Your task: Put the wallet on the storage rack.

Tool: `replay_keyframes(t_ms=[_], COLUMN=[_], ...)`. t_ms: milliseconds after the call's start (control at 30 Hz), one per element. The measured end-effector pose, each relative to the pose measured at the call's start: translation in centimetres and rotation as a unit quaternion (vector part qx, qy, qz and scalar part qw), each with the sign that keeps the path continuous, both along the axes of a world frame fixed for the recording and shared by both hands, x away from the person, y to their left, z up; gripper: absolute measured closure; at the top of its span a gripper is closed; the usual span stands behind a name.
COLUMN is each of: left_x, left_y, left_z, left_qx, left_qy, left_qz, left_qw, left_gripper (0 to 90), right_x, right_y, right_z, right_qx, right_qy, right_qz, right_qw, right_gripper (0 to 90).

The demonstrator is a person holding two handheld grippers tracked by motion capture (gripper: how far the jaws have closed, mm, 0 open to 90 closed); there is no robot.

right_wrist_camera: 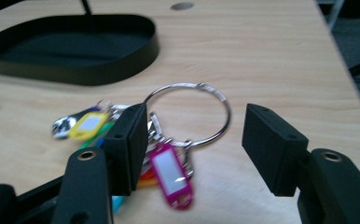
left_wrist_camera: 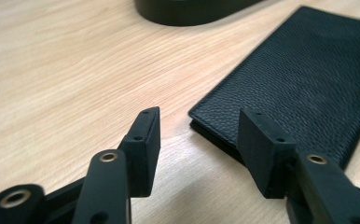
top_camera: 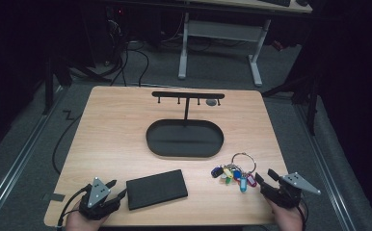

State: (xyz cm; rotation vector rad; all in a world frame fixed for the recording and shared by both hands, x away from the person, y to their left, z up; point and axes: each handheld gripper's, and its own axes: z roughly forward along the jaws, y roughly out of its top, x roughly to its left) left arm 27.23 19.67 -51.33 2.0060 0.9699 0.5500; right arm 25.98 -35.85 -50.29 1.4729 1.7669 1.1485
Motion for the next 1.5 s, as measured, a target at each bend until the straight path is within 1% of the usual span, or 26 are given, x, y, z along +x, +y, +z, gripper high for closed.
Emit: replay_keyframes(t_ms=[33,67,100,300,367,400,433,467,500,533,667,700,733,800,833,867,900,933,967,1000,1133,1233,1300,1433,1467,1500], left_x=[0.0,0.1,0.3,0.5,0.3,0.1,-0.1,-0.5,-0.5,-1.0,-1.4,-1.5,-1.7,-2.3,-2.3,-2.8,-2.8,-3.3,-3.3,-3.7,-4.3,-4.6,-5.0,-6.0,-6.3,-6.3], left_y=[0.0,0.1,0.1,-0.3,-0.3,-0.4,-0.5,-0.7,-0.7,-0.7,-0.7,-0.7,-0.6,-0.3,-0.3,-0.3,-0.3,-0.6,-0.6,-1.1,-2.2,-2.6,-2.9,-3.9,-4.2,-4.2], left_z=[0.0,0.0,0.0,-0.2,-0.2,-0.2,-0.2,-0.1,-0.1,-0.1,-0.4,-0.6,-0.9,-1.0,-1.0,-1.1,-1.1,-1.3,-1.3,-1.4,-1.5,-1.5,-1.5,-1.6,-1.5,-1.5], left_qx=[0.0,-0.01,-0.021,-0.01,-0.008,-0.002,0.007,0.015,0.015,0.024,0.044,0.051,0.052,0.051,0.051,0.048,0.048,0.048,0.048,0.048,0.052,0.051,0.054,0.052,0.059,0.059], left_qy=[0.0,0.005,0.01,0.022,0.024,0.023,0.023,0.025,0.025,0.026,0.028,0.034,0.043,0.043,0.043,0.044,0.044,0.05,0.05,0.057,0.058,0.06,0.059,0.055,0.051,0.051], left_qz=[0.0,-0.005,-0.01,-0.021,-0.023,-0.028,-0.031,-0.032,-0.032,-0.031,-0.034,-0.034,-0.032,-0.03,-0.03,-0.03,-0.03,-0.035,-0.035,-0.039,-0.046,-0.046,-0.054,-0.071,-0.071,-0.071], left_qw=[1.0,0.9999,0.9997,0.9995,0.9994,0.9993,0.9992,0.9991,0.9991,0.9989,0.998,0.9975,0.9972,0.9973,0.9973,0.9974,0.9974,0.997,0.997,0.9964,0.9959,0.9958,0.9953,0.9946,0.9944,0.9944], left_gripper=[58.3,58.3,63.9,70.5,76.4,82.3,82.3,84.3,85.4,86.1,88.0,88.0,88.4,88.5,88.5,88.4,88.4,88.3,88.2,88.0,87.4,87.5,87.1,82.2,81.0,79.9], right_x=[0.0,-0.1,-0.3,-0.5,-0.3,-0.2,-0.2,-0.1,-0.1,0.2,1.1,1.1,1.8,2.4,2.4,2.9,2.9,3.4,3.4,3.9,4.7,5.1,5.7,7.4,7.9,7.9], right_y=[0.0,0.2,0.4,0.8,1.6,2.8,2.8,4.5,4.5,6.3,10.3,10.3,12.2,13.9,13.9,15.5,15.5,16.8,16.8,17.8,19.2,19.7,20.1,20.3,20.2,20.2], right_z=[0.0,0.1,0.2,0.7,1.0,1.4,1.4,1.4,1.4,1.1,0.4,0.4,0.1,-0.2,-0.2,-0.6,-0.6,-0.9,-0.9,-1.2,-1.9,-2.0,-2.0,-2.3,-2.2,-2.2], right_qx=[0.0,-0.004,-0.007,0.004,0.009,0.021,0.021,0.004,0.004,-0.008,-0.048,-0.048,-0.058,-0.07,-0.07,-0.085,-0.085,-0.096,-0.096,-0.105,-0.124,-0.128,-0.135,-0.126,-0.121,-0.121], right_qy=[0.0,-0.002,-0.008,-0.018,0.0,0.014,0.014,0.013,0.013,0.026,0.047,0.047,0.055,0.065,0.065,0.074,0.074,0.084,0.084,0.092,0.102,0.104,0.101,0.103,0.102,0.102], right_qz=[0.0,0.006,0.02,0.033,0.045,0.079,0.079,0.104,0.104,0.13,0.186,0.186,0.212,0.234,0.234,0.256,0.256,0.272,0.272,0.283,0.297,0.302,0.296,0.292,0.281,0.281], right_qw=[1.0,1.0,0.9997,0.9993,0.9989,0.9966,0.9966,0.9945,0.9945,0.9912,0.9802,0.9802,0.974,0.9674,0.9674,0.96,0.96,0.9537,0.9537,0.949,0.9411,0.939,0.9402,0.9424,0.9465,0.9465], right_gripper=[41.3,41.0,40.5,45.8,54.9,65.4,65.4,76.3,76.3,83.7,90.0,90.0,90.0,90.0,90.0,90.0,90.0,90.0,90.0,90.0,90.0,90.0,90.0,90.0,88.9,88.9])
